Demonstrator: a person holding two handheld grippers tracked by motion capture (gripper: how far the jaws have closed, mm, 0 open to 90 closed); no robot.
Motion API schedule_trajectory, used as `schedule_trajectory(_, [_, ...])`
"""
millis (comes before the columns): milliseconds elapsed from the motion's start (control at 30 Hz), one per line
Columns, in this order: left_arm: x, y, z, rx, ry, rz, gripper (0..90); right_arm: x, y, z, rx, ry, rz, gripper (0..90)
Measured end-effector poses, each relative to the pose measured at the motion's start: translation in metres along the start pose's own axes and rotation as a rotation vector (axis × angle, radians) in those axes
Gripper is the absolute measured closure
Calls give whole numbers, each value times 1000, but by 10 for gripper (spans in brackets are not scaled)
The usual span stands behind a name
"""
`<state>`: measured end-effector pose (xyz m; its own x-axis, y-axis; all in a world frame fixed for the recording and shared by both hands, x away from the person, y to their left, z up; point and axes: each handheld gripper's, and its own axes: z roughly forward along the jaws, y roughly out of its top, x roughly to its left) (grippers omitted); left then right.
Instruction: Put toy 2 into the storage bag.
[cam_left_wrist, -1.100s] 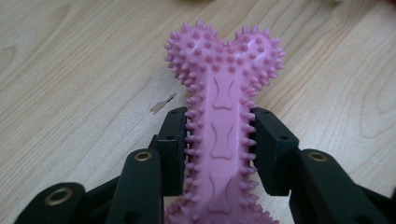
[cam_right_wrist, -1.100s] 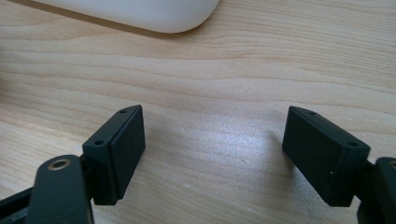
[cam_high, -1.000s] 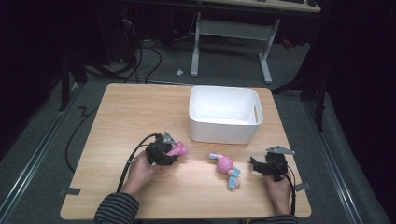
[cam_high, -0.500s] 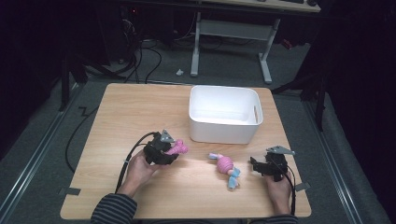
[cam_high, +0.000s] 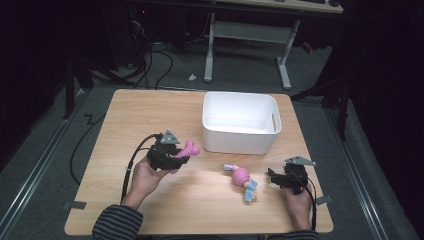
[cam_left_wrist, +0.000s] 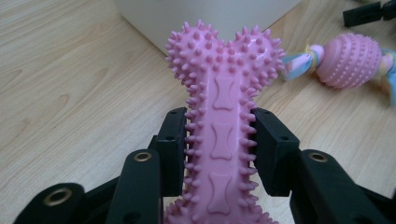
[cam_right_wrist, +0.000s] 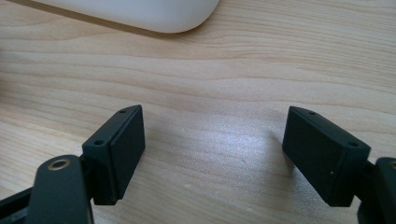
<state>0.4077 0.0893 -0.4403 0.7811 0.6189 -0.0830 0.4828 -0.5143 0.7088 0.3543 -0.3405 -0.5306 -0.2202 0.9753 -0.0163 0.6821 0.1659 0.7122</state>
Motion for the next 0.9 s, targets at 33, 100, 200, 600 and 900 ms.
schedule_trajectory(33, [1,2,-1,1,0,0,589,0,0,0,0,0,0,213])
schedule_trajectory(100, [2,7,-4,-3,6,8,588,0,0,0,0,0,0,213])
schedule_trajectory(200, [7,14,-11,-26,-5,-5,588,0,0,0,0,0,0,213])
schedule_trajectory(600, [10,49,-35,-95,-39,-6,588,0,0,0,0,0,0,213])
schedule_trajectory(900, [12,72,-43,-109,-68,-6,588,0,0,0,0,0,-1,212])
